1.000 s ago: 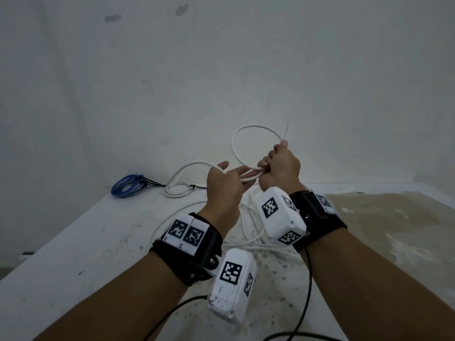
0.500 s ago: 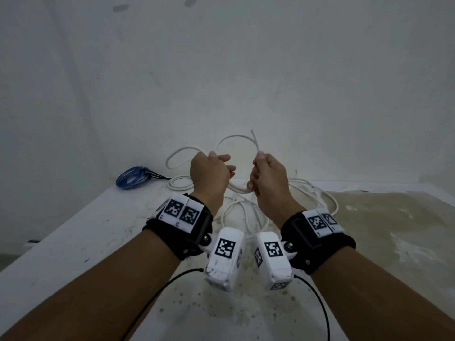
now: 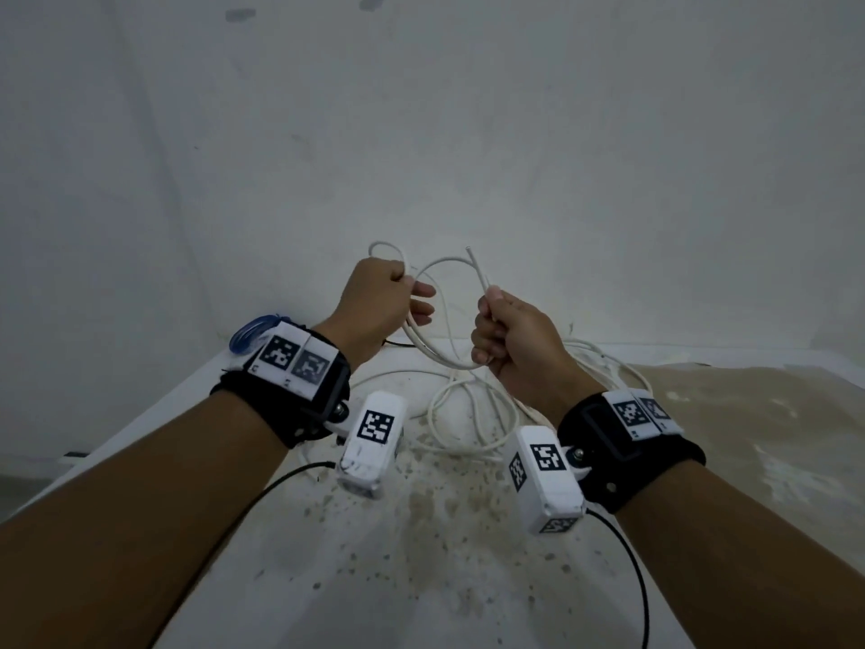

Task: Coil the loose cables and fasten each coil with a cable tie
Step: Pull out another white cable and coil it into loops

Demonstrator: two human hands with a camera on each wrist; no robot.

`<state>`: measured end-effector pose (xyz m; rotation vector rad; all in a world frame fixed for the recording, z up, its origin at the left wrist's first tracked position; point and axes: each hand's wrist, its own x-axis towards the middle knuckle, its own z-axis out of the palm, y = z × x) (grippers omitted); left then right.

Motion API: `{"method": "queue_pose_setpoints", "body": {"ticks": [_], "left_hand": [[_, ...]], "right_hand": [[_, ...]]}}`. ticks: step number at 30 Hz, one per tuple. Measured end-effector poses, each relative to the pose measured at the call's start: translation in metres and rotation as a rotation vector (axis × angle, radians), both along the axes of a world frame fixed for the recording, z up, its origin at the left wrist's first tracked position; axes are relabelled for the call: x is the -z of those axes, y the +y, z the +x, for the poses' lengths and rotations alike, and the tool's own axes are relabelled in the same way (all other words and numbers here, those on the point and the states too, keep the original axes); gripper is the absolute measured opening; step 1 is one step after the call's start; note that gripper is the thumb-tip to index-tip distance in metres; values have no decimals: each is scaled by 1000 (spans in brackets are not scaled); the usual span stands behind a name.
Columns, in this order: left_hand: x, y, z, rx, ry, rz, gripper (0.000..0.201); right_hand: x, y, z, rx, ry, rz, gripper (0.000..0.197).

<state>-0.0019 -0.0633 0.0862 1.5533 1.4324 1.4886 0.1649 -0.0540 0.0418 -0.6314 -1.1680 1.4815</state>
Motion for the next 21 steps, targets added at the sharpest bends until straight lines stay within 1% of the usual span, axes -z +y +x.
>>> {"method": "queue_pose_setpoints", "body": {"ticks": [3, 6, 8, 10, 11, 13, 15, 17, 19, 21], "left_hand": [[0, -2, 0, -29, 155, 81, 31], [1, -4, -4, -27, 199, 119, 33], [1, -5, -10, 25, 284, 103, 27], [-1, -6, -14, 113, 397, 95, 27], [-3, -7, -15, 141, 417, 94, 29], [-6, -8, -14, 141, 372, 92, 30], [-10, -7, -12, 78, 299, 125, 24], [-13, -7, -12, 34, 281, 159, 24], [-17, -7, -14, 77, 344, 150, 23], [-25, -9, -17, 158, 438, 131, 21]], "right_hand": [[0, -1, -5, -12, -16, 7, 35], [1, -3, -7, -3, -7, -1, 35], [1, -2, -7, 4, 18, -20, 36], [1, -1, -4, 1, 5, -20, 36], [1, -1, -3, -5, -20, -10, 36], [0, -2, -4, -23, -80, 26, 35], [-2, -2, -7, -33, -137, 57, 35], [-3, -2, -7, -36, -182, 65, 36], [-2, -2, -5, -45, -209, 66, 36], [-4, -2, -3, -56, -213, 79, 36]]}}
